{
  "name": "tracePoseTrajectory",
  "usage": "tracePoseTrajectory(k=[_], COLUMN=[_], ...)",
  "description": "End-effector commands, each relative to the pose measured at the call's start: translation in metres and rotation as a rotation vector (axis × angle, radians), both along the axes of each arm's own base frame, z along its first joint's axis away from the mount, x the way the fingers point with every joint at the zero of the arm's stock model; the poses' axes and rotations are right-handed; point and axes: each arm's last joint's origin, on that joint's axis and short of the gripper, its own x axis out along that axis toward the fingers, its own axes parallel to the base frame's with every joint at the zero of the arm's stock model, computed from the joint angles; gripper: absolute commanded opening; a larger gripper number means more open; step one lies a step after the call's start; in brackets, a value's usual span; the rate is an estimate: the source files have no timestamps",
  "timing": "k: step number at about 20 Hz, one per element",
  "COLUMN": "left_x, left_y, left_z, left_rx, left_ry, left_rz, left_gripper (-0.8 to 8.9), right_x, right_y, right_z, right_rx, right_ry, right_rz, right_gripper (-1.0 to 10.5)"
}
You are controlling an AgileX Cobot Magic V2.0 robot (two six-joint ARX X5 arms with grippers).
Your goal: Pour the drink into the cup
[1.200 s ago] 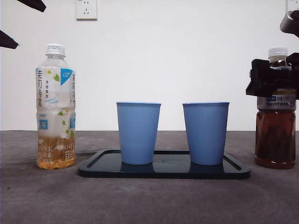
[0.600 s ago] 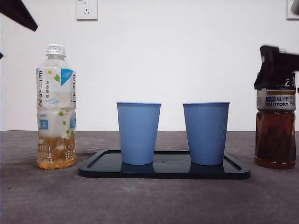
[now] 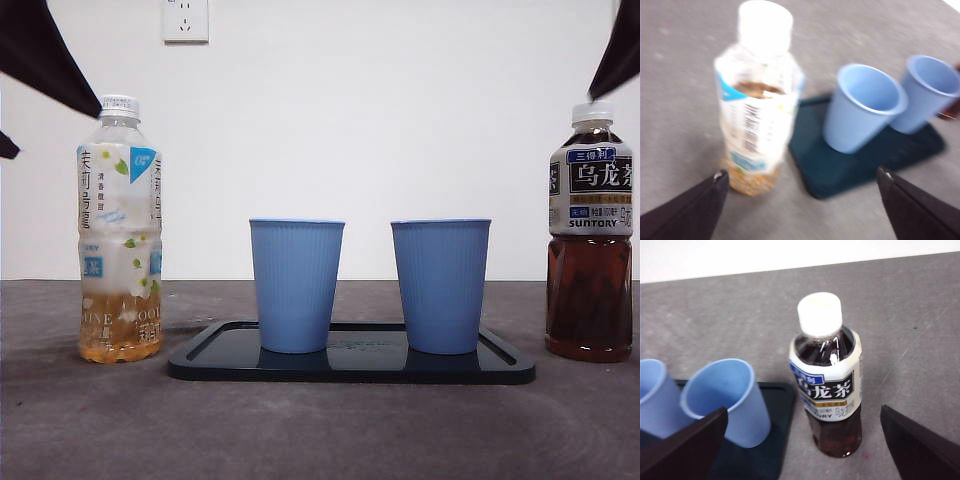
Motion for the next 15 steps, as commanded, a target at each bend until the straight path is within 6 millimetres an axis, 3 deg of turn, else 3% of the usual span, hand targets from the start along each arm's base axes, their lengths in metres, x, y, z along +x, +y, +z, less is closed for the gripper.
tracePoseTrajectory(k=[1,7,15], left_x=[0.008,0.026,0.055], left_y=[-0.004,-0.01,-0.022], left_z=[-0.014,-0.037,-0.05], left_rx=[0.003,0.004,0.011], left_ry=[-0.019,-0.062,-0.139], left_rz=[0.03,0.082,0.1], left_gripper=[5.38,5.4,5.39], right_x=[-0.014,-0.036,-0.045], right_y=[-0.002,-0.009,-0.012], right_z=[0.016,0.031,0.032], right_rx=[0.039,0.055,0.04], right_ry=[-0.023,-0.073,-0.09], right_rz=[0.008,0.018,0.025], right_gripper=[4.9,4.9,4.9])
